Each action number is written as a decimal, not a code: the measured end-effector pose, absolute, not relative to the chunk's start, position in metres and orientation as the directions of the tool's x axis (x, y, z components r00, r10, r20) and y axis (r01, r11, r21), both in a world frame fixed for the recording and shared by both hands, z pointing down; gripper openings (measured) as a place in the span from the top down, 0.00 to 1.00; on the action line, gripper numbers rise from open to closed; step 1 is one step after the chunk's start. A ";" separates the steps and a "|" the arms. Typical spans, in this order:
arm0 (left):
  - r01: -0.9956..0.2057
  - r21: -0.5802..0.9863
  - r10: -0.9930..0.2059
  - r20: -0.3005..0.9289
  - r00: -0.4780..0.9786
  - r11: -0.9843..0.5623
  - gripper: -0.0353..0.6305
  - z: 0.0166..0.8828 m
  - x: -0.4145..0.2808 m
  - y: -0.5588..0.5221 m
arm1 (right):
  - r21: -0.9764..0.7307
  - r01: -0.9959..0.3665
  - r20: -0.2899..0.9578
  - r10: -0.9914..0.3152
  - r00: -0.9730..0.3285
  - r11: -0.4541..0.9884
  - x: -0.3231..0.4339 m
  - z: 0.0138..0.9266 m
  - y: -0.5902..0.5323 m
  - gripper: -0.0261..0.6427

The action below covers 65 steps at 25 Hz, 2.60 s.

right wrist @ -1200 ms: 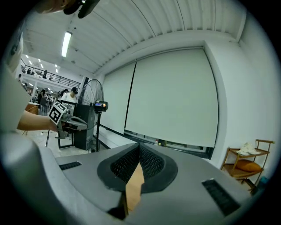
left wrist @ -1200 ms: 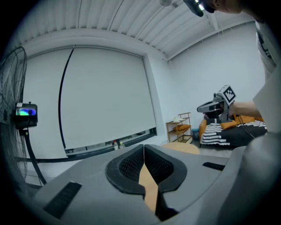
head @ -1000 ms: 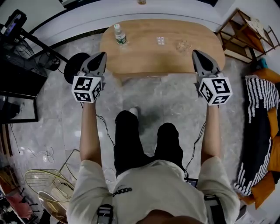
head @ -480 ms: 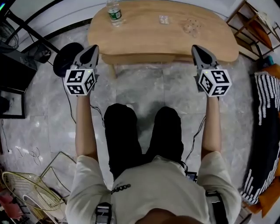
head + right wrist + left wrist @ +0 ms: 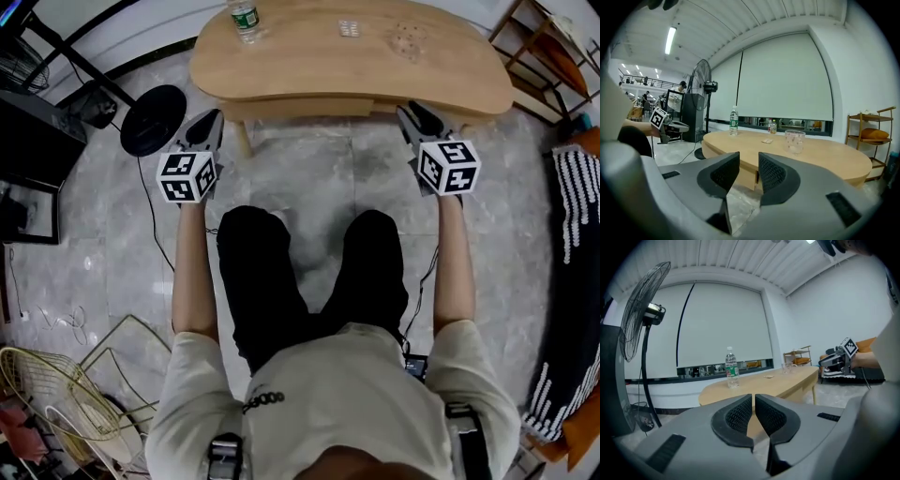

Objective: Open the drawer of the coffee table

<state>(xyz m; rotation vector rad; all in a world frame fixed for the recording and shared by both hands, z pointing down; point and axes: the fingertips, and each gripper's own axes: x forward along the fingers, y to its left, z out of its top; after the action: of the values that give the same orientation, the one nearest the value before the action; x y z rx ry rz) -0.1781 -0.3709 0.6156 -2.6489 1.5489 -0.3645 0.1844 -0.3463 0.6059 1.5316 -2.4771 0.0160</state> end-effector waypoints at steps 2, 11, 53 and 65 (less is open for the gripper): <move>-0.851 -0.147 -0.858 0.195 0.475 -0.505 0.86 0.627 -0.177 -0.371 | 0.101 -0.884 0.211 -0.878 -0.429 0.456 0.184 0.616 -0.347 0.78; -0.864 -0.097 -0.848 0.271 0.455 -0.494 0.61 0.680 -0.184 -0.389 | 0.066 -0.864 0.286 -0.839 -0.462 0.499 0.170 0.665 -0.364 0.63; -0.891 0.076 -0.828 0.341 0.446 -0.448 0.40 0.753 -0.193 -0.473 | -0.040 -0.884 0.334 -0.828 -0.451 0.466 0.131 0.747 -0.450 0.57; -0.905 0.080 -0.836 0.356 0.418 -0.419 0.44 0.753 -0.198 -0.463 | -0.021 -0.886 0.351 -0.826 -0.440 0.463 0.131 0.748 -0.434 0.57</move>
<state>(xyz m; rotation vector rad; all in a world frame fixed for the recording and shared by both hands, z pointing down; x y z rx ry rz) -0.1980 -0.4634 0.7530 -2.8562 1.7955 -0.4521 0.1306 -0.4344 0.7478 1.4618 -2.4244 0.2908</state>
